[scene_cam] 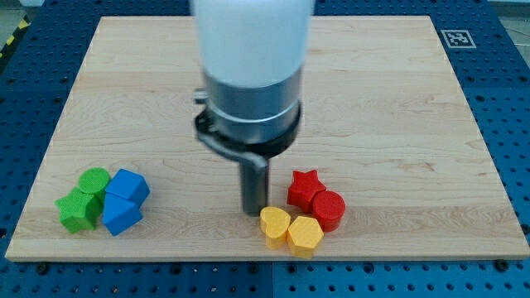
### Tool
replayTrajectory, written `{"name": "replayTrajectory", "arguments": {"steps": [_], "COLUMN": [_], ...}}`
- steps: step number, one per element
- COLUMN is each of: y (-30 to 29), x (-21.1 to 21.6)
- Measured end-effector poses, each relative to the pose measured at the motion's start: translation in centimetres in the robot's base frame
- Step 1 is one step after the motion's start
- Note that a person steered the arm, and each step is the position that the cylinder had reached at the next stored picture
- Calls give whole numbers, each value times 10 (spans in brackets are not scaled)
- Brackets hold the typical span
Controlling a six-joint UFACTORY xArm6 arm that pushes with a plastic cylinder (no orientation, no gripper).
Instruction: Move the yellow hexagon towards right
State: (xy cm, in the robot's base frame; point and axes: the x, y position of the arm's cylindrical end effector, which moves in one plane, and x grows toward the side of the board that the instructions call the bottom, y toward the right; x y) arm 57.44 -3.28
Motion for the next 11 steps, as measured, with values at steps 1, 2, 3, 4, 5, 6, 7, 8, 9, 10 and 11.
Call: {"name": "replayTrajectory", "arguments": {"steps": [1, 2, 3, 4, 5, 6, 7, 8, 9, 10, 11], "y": [-32, -15, -7, 8, 34, 54, 55, 54, 66, 79, 89], "x": [4, 24, 35, 44, 44, 44, 44, 44, 44, 44, 44]}}
